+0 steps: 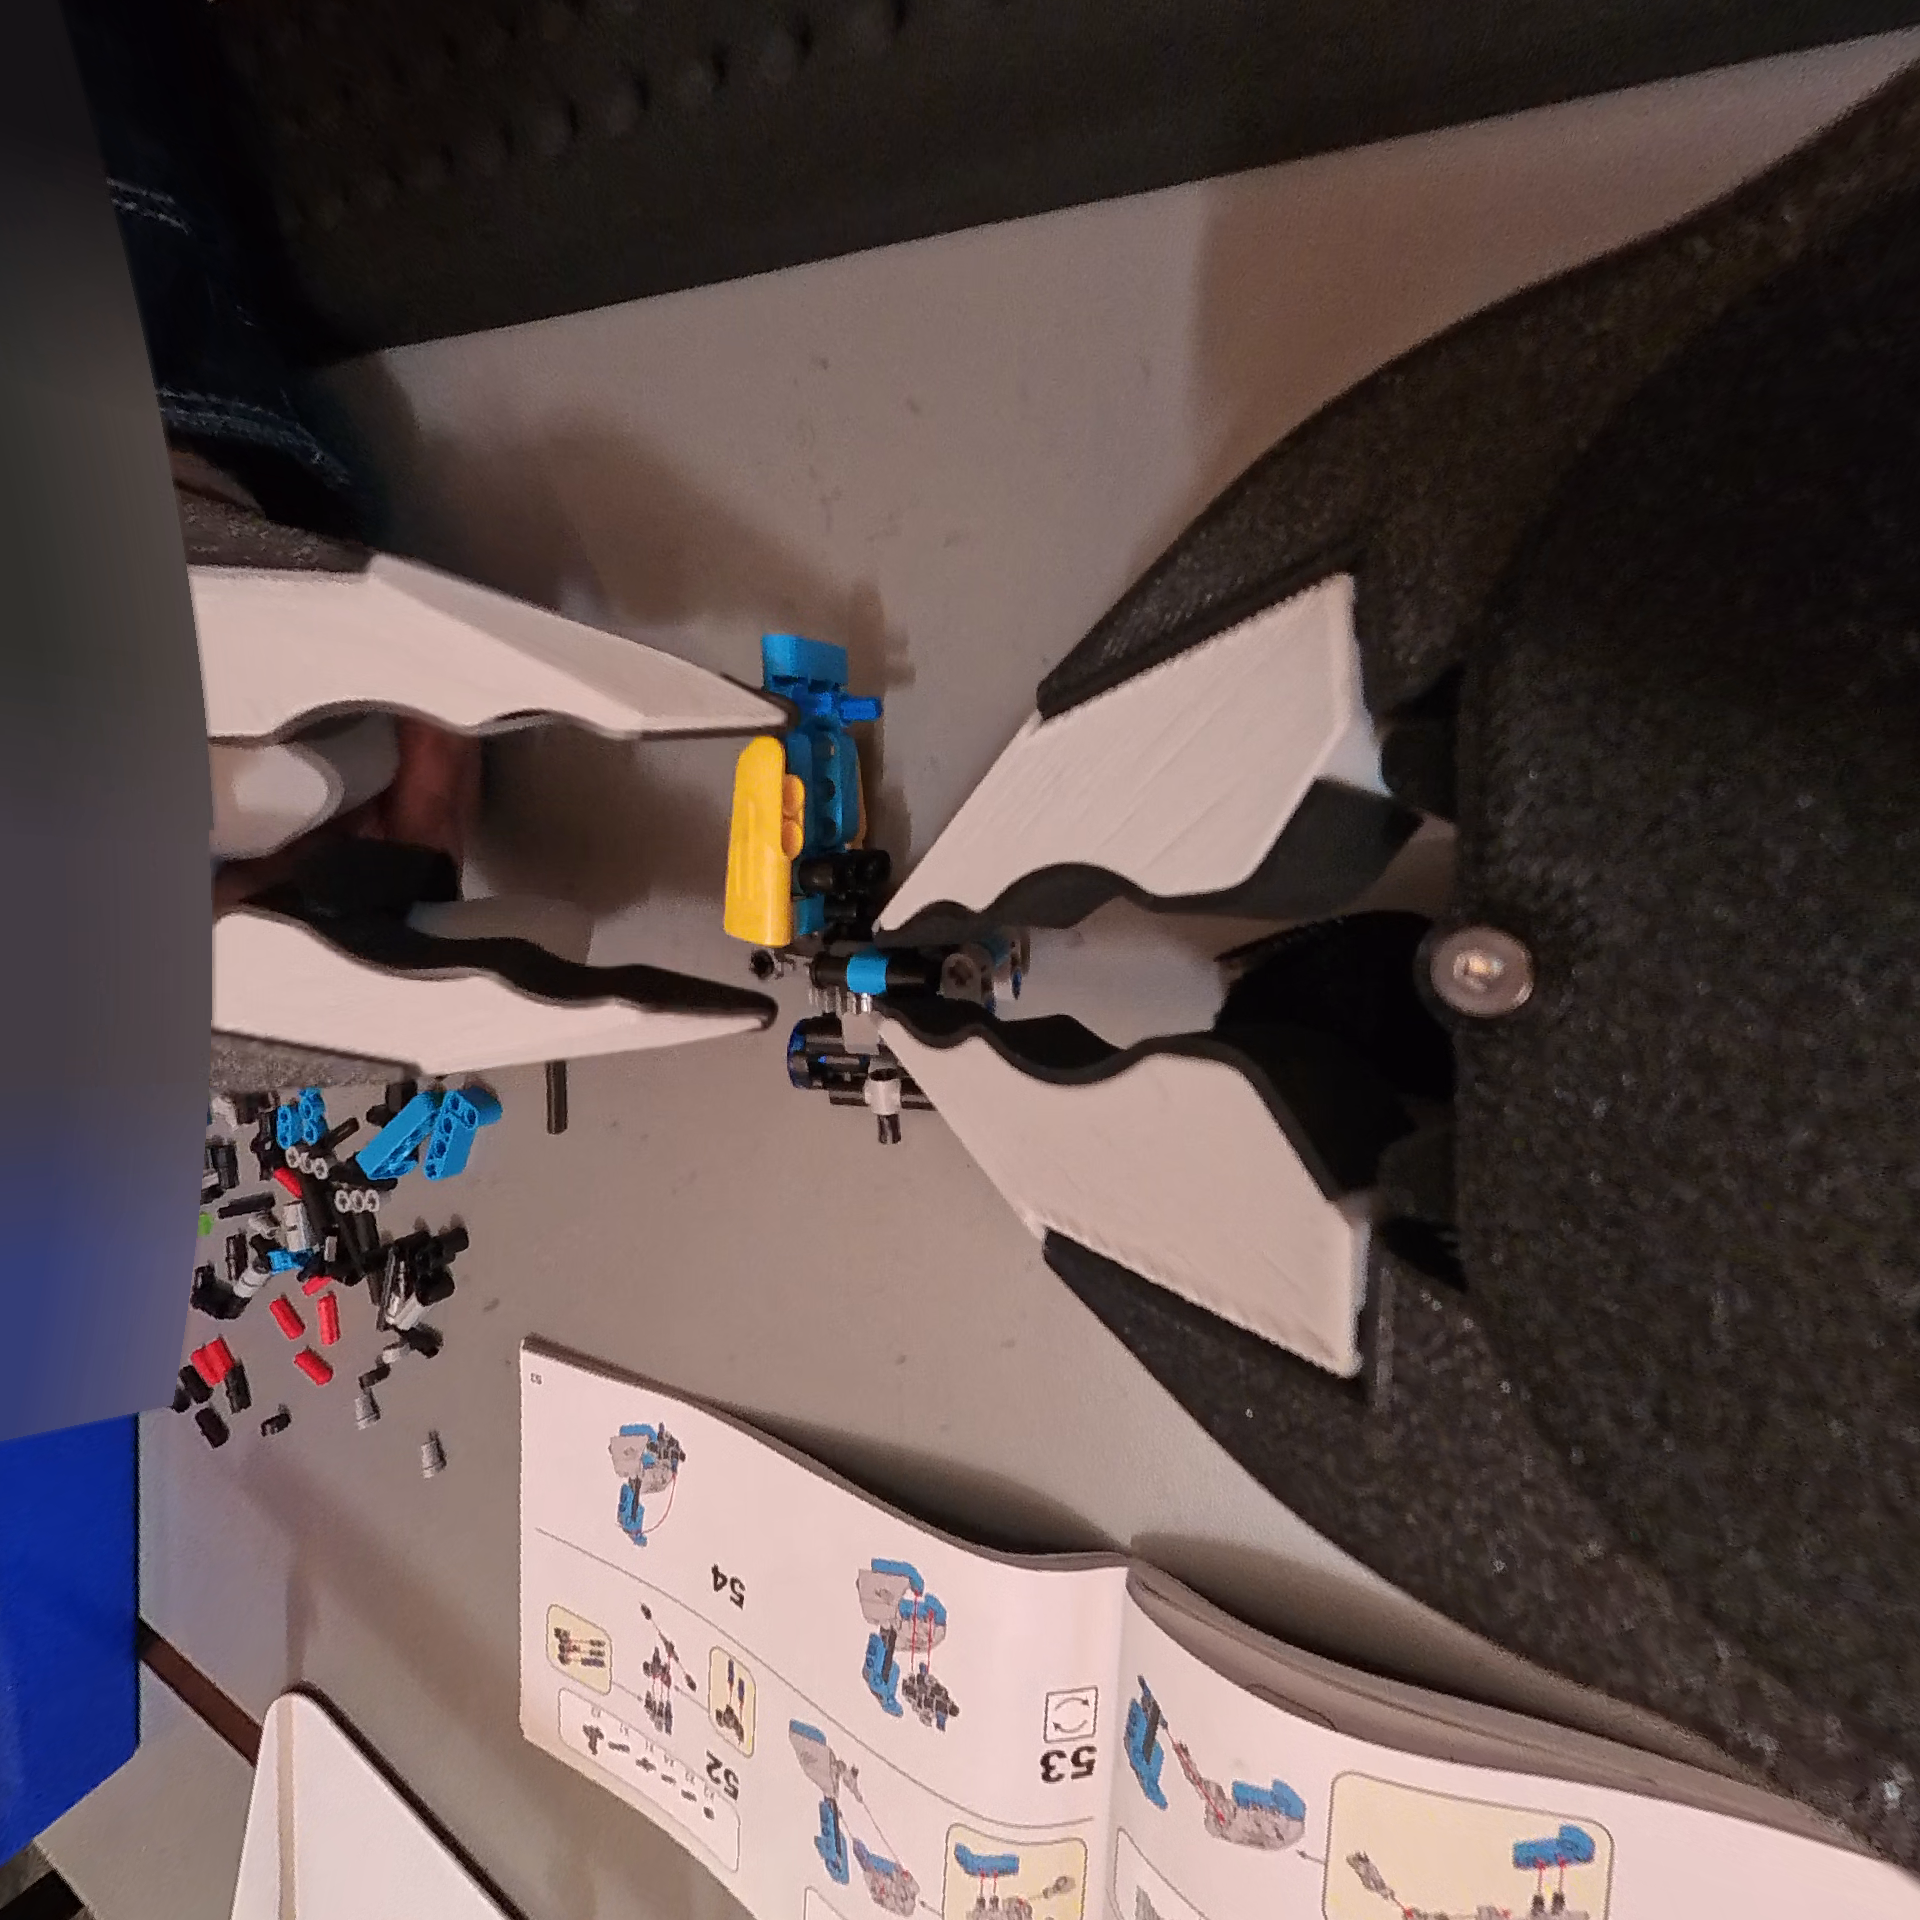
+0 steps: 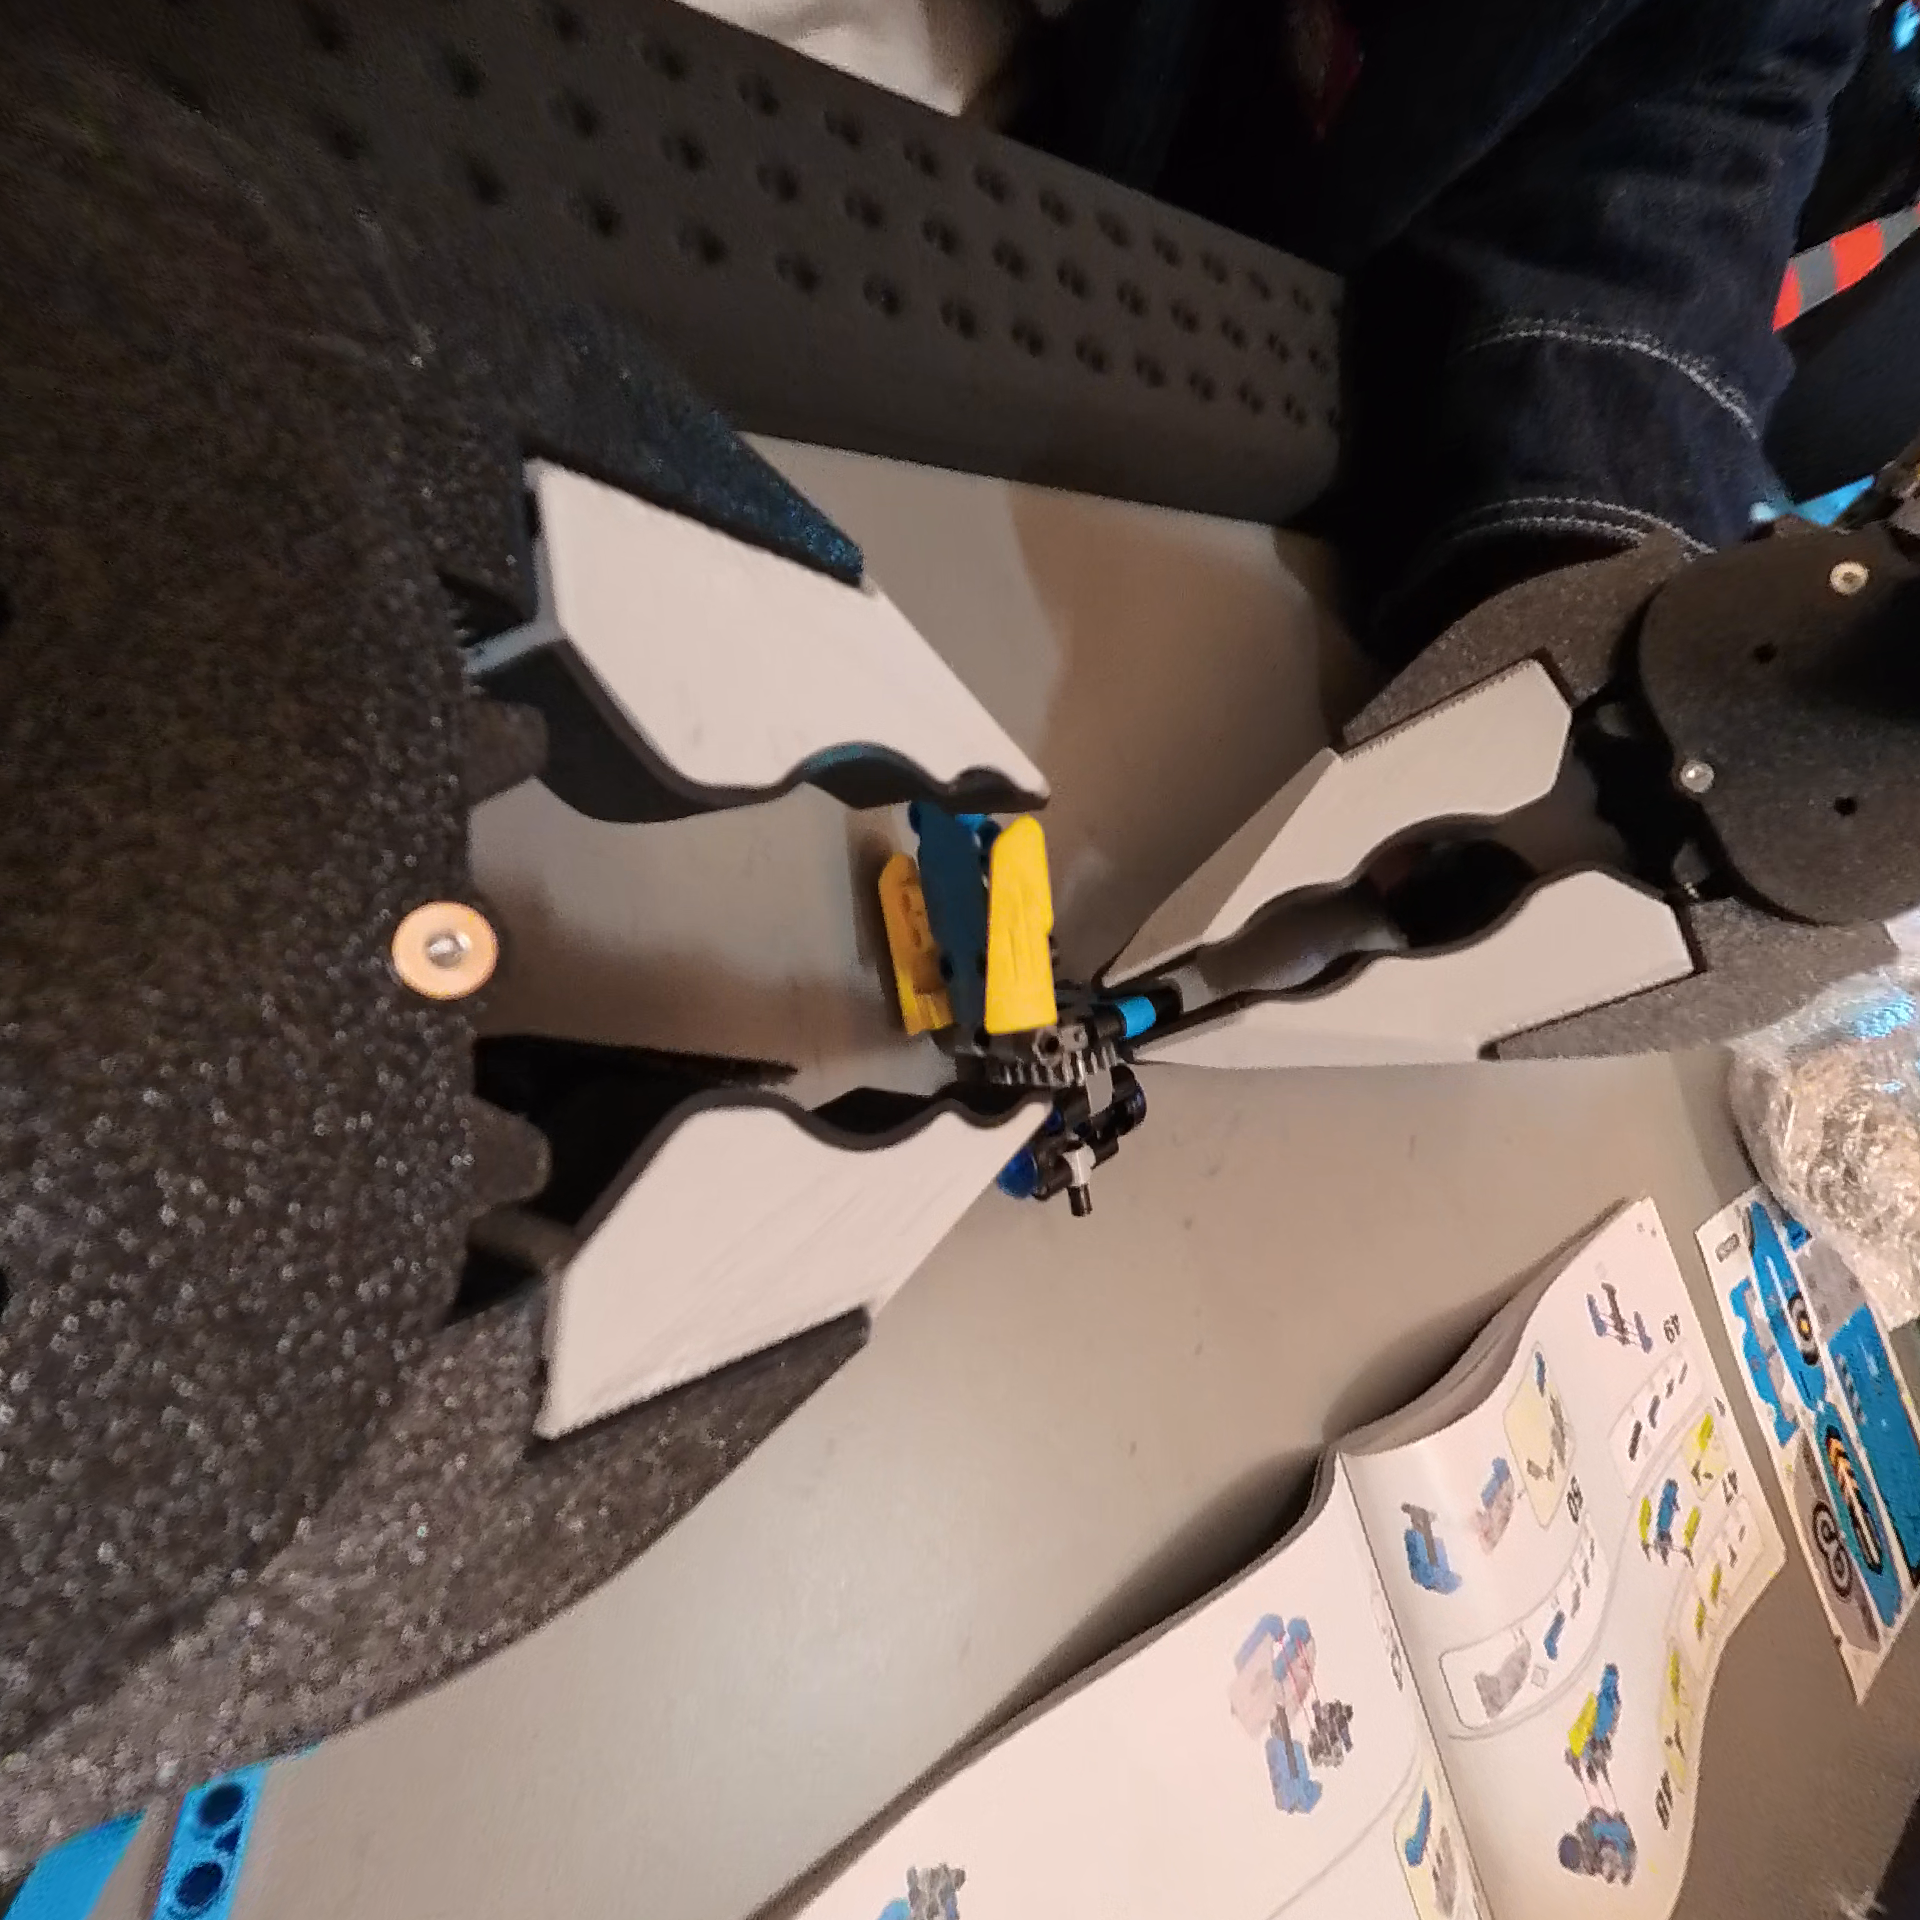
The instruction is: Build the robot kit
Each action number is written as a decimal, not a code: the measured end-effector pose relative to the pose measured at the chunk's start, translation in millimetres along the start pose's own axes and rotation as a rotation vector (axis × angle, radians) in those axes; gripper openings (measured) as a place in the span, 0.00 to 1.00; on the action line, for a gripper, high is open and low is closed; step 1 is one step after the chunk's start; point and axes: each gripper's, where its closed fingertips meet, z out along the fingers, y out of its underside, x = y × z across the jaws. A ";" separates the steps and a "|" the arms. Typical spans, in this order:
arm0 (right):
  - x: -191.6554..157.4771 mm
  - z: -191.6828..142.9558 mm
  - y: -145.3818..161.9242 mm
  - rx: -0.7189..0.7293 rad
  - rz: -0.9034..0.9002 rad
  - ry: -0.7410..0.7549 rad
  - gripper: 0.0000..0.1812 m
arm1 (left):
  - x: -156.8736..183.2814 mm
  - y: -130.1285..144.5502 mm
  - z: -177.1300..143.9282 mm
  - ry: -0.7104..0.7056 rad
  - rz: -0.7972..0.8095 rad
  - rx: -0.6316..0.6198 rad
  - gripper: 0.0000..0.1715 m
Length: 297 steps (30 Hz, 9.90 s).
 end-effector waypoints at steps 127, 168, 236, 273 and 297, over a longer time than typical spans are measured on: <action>-13.3 2.3 13.3 -0.102 0.003 -0.290 0.31 | -1.7 4.6 1.3 -0.012 -0.181 -0.015 0.06; 32.4 8.9 -1.5 -0.090 0.377 0.380 0.31 | -22.1 -4.6 6.8 -0.275 -0.275 0.008 0.05; 43.3 -10.3 7.7 -0.161 0.248 0.454 0.10 | -13.0 -8.3 11.5 -0.271 -0.217 0.003 0.04; 35.7 -20.4 6.2 0.003 0.598 0.314 0.05 | -13.2 -7.9 11.1 -0.316 -0.132 -0.018 0.04; 41.1 -20.5 4.0 0.069 0.566 0.205 0.06 | -12.4 -9.4 13.4 -0.307 -0.133 -0.011 0.04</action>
